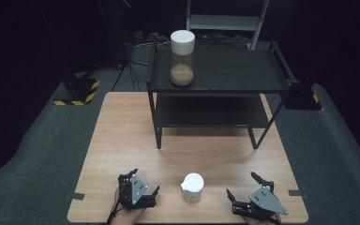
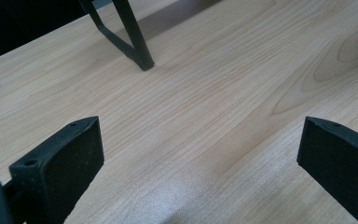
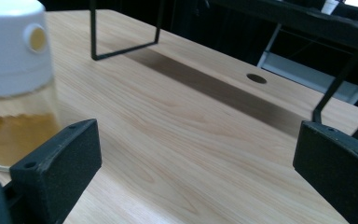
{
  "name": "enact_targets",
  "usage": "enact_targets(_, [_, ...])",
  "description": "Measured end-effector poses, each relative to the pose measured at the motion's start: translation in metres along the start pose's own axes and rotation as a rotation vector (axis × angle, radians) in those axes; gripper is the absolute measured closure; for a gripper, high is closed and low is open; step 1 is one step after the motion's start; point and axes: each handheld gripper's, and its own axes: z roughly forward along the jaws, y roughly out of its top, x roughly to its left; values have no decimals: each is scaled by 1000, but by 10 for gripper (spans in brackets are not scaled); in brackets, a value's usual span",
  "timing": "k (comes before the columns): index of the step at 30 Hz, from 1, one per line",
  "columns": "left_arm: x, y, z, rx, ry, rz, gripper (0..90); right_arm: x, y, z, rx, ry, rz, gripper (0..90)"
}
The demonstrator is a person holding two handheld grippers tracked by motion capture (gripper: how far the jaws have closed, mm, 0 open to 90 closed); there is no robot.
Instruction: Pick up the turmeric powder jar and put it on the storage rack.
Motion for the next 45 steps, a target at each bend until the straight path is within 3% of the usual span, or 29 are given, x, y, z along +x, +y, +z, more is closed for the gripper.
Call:
enact_targets(16, [-1, 0, 0, -2, 0, 7, 7, 19, 8, 5, -29, 97, -13, 0])
enact_targets(36, [0, -1, 0, -5, -4, 5, 7, 42, 11, 27, -53, 208, -4, 0])
enact_targets(45, [1, -2, -1, -10, -6, 4, 7, 49, 11, 43, -41, 248, 63, 0])
